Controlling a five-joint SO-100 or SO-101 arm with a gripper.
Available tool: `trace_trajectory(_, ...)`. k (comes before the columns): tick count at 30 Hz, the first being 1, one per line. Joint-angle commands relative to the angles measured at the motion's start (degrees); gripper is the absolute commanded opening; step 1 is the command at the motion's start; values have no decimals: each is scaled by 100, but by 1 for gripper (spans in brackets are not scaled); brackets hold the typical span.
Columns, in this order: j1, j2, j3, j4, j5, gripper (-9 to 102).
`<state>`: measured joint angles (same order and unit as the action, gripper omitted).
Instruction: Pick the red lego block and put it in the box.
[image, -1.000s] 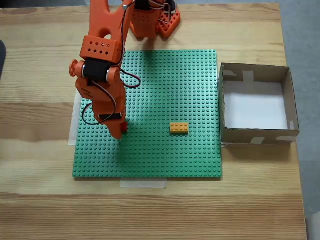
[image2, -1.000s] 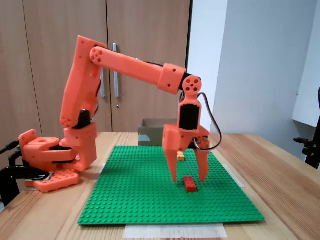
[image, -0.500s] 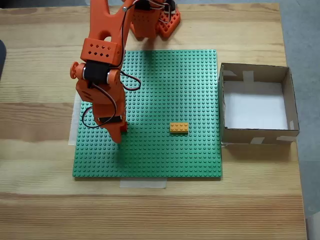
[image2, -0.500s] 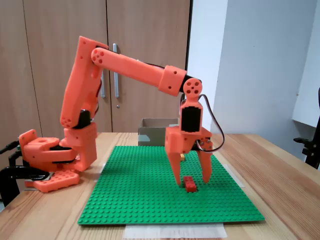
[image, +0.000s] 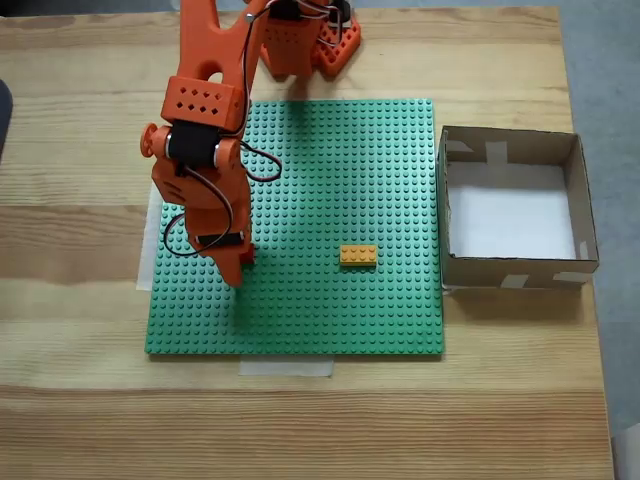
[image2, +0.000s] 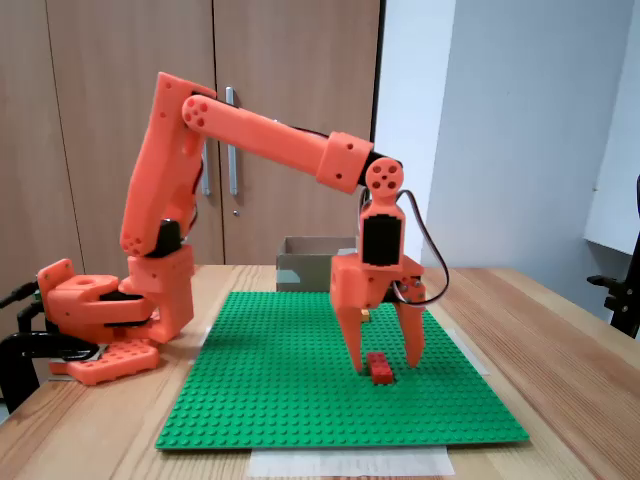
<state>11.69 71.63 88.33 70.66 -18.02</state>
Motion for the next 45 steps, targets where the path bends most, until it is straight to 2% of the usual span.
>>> trace_trajectory(1,-44,26,0,-62,35,27)
trace_trajectory(10,0,0,70,-281,44,10)
trace_trajectory(18,-18,0,105,-316,53,6)
trace_trajectory(23,-35,0,114,-299,44,-1)
trace_trajectory(36,105,677,123,97,413,-1)
trace_trajectory(45,-132,1714,659,-62,615,-1)
